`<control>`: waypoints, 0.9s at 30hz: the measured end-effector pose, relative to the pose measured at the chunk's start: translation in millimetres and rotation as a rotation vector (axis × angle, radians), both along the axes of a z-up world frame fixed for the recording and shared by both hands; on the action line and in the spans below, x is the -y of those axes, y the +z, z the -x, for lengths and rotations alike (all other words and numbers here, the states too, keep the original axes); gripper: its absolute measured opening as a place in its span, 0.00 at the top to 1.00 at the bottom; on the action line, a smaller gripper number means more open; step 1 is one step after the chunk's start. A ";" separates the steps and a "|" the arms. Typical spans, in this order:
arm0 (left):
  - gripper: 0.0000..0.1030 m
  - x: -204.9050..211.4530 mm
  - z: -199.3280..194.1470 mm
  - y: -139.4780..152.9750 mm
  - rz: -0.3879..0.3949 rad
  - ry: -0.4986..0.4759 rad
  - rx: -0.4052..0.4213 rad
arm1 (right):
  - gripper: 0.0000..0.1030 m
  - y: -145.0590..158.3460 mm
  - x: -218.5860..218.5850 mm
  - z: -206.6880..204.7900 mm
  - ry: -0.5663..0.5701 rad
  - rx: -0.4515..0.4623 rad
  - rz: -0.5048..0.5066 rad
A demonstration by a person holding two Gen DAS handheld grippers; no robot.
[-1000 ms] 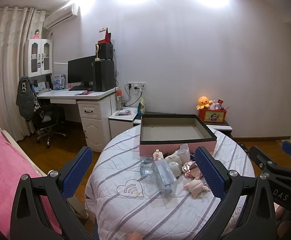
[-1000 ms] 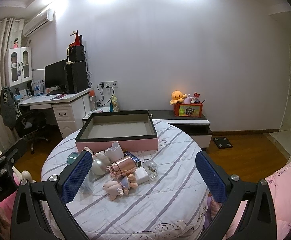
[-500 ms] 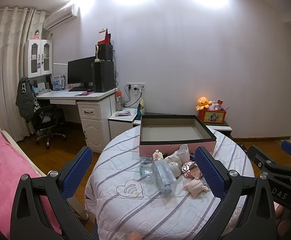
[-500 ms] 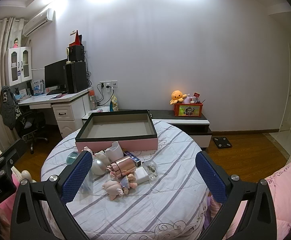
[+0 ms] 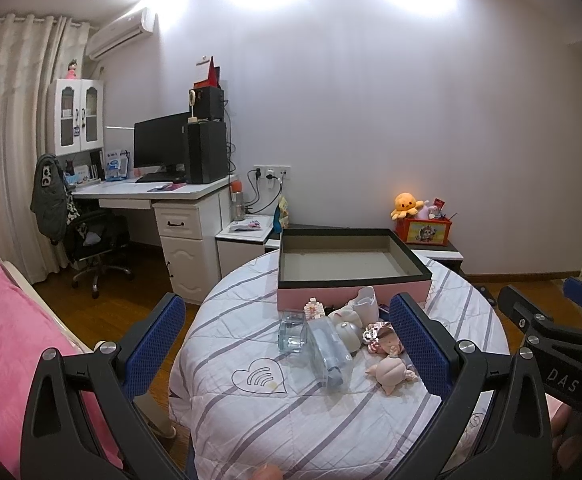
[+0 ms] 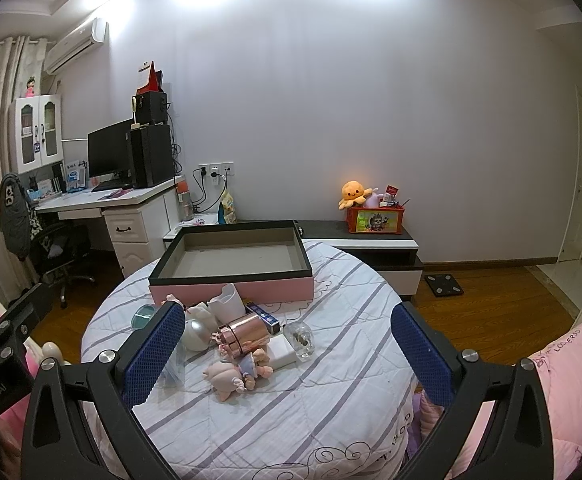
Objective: Organize rigid objects
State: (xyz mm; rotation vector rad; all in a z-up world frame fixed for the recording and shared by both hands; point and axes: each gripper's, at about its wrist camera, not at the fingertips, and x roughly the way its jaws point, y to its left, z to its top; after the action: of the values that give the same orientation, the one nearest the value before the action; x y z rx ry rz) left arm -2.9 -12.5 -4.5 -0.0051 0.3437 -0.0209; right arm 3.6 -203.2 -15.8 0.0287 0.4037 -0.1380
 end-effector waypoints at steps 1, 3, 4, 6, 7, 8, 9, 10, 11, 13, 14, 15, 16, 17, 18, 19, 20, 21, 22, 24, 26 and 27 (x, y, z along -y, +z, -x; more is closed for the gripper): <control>0.00 -0.3 0.2 0.1 0.001 -0.001 0.000 | 0.00 0.1 0.3 0.0 -0.001 0.001 -0.001; 0.00 -0.7 1.1 -0.9 0.002 -0.004 0.003 | 0.00 0.1 0.6 -0.2 -0.001 0.001 -0.001; 0.00 -0.4 0.8 -1.8 0.002 -0.004 0.004 | 0.00 0.1 0.8 0.1 0.000 0.002 -0.001; 0.00 -0.2 0.7 -1.5 0.001 -0.004 0.002 | 0.00 0.1 0.8 -0.2 0.000 0.002 0.000; 0.00 -0.5 1.0 -1.0 0.001 -0.003 0.003 | 0.00 0.2 0.9 -0.1 0.001 0.001 -0.001; 0.00 -0.5 0.9 -1.3 0.001 -0.004 0.003 | 0.00 0.2 1.0 -0.2 0.001 0.002 -0.002; 0.00 -0.5 0.8 -1.4 0.002 -0.005 0.003 | 0.00 0.5 1.1 0.2 0.000 0.002 -0.001; 0.00 -0.5 0.8 -1.0 0.002 -0.004 0.002 | 0.00 0.5 1.2 0.2 0.000 0.003 -0.001; 0.00 -0.4 0.6 -1.3 0.001 -0.004 0.001 | 0.00 0.5 1.5 0.0 0.000 0.002 -0.002; 0.00 -0.6 1.1 -1.5 0.001 -0.003 0.003 | 0.00 0.5 1.4 0.1 0.000 0.003 -0.003; 0.00 -0.6 1.0 -0.7 0.002 -0.004 0.003 | 0.00 0.4 1.0 0.3 0.000 0.003 -0.001; 0.00 -0.5 1.0 -0.7 0.002 -0.004 0.003 | 0.00 0.4 1.2 0.2 0.000 0.003 -0.002; 0.00 -0.3 0.7 -1.6 0.001 -0.004 0.004 | 0.00 0.4 1.0 0.2 0.000 0.002 -0.002; 0.00 -0.4 0.8 -0.6 0.001 -0.003 0.002 | 0.00 0.5 1.2 0.0 0.000 0.002 -0.002; 0.00 -0.2 0.5 -1.3 0.000 -0.003 0.003 | 0.00 0.7 1.3 -0.2 0.000 0.002 -0.002; 0.00 -0.3 0.6 -1.5 0.001 -0.004 0.003 | 0.00 0.6 1.3 0.3 0.000 0.003 -0.003; 0.00 -0.3 0.7 -1.2 0.002 -0.004 0.003 | 0.00 0.6 1.2 0.4 0.001 0.003 -0.003; 0.00 -0.1 0.6 -1.3 0.002 -0.005 0.003 | 0.00 0.5 1.4 0.1 0.002 0.003 -0.004; 0.00 -0.1 0.6 -0.8 0.001 -0.005 0.003 | 0.00 0.7 1.3 0.2 0.002 0.004 -0.004; 0.00 -0.5 0.3 -1.6 0.003 -0.005 0.004 | 0.00 1.2 1.6 0.2 0.002 0.006 -0.005; 0.00 0.3 0.5 -1.1 0.001 -0.005 0.002 | 0.00 2.1 3.7 0.1 0.000 0.012 -0.003; 0.00 0.3 0.6 -1.4 0.002 -0.005 0.002 | 0.00 2.4 6.0 -0.7 -0.005 0.013 -0.004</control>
State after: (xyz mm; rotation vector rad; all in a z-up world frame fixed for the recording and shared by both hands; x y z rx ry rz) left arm -3.5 -12.8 -6.0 -0.0061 0.3421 -0.0265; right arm 4.3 -209.2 -13.4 0.0343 0.3908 -0.1421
